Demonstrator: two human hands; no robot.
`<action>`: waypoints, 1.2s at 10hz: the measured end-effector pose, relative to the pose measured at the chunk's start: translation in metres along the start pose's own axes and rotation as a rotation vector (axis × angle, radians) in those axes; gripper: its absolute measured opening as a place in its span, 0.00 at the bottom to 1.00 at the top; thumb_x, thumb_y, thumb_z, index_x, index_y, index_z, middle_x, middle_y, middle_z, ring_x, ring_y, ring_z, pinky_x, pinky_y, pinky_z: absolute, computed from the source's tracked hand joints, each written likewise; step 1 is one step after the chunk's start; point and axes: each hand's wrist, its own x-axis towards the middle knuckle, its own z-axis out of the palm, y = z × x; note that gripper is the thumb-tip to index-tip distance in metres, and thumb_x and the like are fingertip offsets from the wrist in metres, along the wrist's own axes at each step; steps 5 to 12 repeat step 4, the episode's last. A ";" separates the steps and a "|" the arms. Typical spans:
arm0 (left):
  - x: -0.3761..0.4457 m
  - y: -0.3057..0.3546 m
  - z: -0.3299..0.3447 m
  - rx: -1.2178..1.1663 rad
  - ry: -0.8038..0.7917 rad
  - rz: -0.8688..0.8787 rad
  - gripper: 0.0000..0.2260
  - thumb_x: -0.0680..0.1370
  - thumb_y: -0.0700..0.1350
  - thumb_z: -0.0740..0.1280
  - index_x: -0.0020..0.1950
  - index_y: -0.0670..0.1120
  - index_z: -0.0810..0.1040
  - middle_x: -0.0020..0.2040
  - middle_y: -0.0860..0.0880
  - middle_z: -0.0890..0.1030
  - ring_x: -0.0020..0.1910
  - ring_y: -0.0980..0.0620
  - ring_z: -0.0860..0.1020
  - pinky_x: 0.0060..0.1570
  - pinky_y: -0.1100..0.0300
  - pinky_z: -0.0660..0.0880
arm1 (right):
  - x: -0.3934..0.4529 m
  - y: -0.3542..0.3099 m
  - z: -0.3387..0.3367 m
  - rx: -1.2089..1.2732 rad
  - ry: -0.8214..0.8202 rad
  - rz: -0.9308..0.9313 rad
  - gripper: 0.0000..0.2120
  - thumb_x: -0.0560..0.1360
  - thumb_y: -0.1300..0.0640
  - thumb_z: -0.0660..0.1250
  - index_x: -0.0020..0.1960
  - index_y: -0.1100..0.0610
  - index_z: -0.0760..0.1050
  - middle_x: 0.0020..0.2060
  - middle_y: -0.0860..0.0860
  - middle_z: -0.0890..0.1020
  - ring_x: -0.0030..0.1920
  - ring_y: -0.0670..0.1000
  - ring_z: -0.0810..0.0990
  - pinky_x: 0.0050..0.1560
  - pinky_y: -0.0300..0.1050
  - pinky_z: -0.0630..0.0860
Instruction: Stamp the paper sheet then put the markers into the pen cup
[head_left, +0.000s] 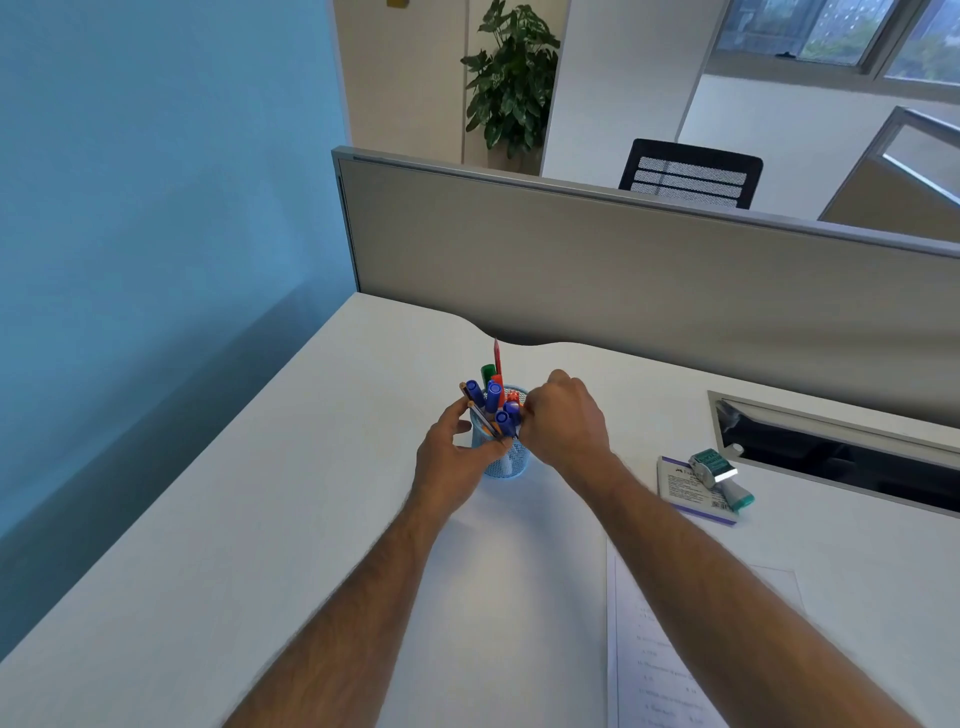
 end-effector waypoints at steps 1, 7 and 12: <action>0.001 -0.002 0.001 -0.004 -0.003 0.008 0.32 0.70 0.53 0.77 0.71 0.50 0.70 0.64 0.48 0.79 0.60 0.47 0.78 0.60 0.49 0.77 | -0.001 0.002 0.001 0.055 -0.017 0.024 0.12 0.75 0.50 0.66 0.48 0.56 0.83 0.39 0.50 0.67 0.41 0.49 0.71 0.32 0.42 0.69; 0.003 -0.007 0.001 0.072 -0.008 0.046 0.35 0.69 0.58 0.76 0.72 0.52 0.68 0.66 0.48 0.78 0.54 0.52 0.78 0.49 0.61 0.75 | -0.011 0.007 -0.001 0.149 0.012 0.066 0.13 0.77 0.49 0.63 0.56 0.52 0.81 0.48 0.51 0.76 0.45 0.49 0.74 0.38 0.43 0.72; 0.003 -0.007 0.001 0.072 -0.008 0.046 0.35 0.69 0.58 0.76 0.72 0.52 0.68 0.66 0.48 0.78 0.54 0.52 0.78 0.49 0.61 0.75 | -0.011 0.007 -0.001 0.149 0.012 0.066 0.13 0.77 0.49 0.63 0.56 0.52 0.81 0.48 0.51 0.76 0.45 0.49 0.74 0.38 0.43 0.72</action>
